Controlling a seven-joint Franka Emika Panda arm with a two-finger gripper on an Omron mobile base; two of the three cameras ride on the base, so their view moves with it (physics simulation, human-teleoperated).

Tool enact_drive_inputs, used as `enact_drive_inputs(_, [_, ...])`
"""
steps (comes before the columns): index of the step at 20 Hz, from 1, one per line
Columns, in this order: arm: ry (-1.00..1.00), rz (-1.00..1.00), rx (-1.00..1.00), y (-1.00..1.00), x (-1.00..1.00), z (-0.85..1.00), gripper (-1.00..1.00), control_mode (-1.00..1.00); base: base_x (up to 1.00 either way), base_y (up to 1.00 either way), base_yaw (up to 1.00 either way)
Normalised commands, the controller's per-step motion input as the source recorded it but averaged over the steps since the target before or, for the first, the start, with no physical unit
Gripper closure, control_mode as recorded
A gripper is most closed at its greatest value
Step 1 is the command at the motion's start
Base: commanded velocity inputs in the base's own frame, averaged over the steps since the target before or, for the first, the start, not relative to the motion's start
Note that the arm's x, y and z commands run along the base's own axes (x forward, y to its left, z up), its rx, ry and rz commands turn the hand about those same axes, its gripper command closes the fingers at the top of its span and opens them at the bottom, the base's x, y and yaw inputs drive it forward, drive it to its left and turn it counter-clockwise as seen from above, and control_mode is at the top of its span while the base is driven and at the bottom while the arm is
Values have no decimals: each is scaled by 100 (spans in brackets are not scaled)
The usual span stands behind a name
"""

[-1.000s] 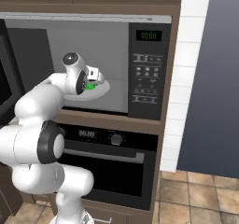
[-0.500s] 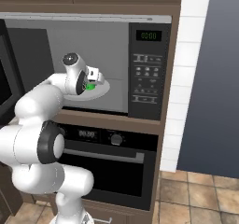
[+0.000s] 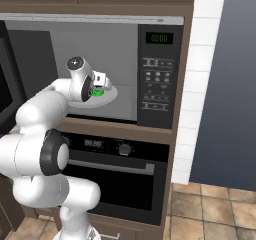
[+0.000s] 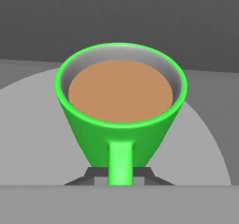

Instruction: Pick the cup of tea, navigate to the dining table, and place it on the saucer.

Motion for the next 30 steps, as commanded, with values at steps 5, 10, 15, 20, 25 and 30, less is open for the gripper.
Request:
enact_drive_inputs(5, [-1,0,0,0,-29,2,100,-100,0,0,0])
enact_drive_inputs(10, [-12,0,5,-2,-100,28,100,-100,0,0,0])
enact_drive_inputs(15, [-9,1,2,0,-100,65,100,-100,0,0,0])
enact_drive_inputs(20, [1,1,0,0,-87,98,100,-100,0,0,0])
enact_drive_inputs(25, [2,0,0,-9,-80,59,100,-100,0,0,0])
enact_drive_inputs(30, [-1,0,0,-7,-89,24,100,-100,0,0,0])
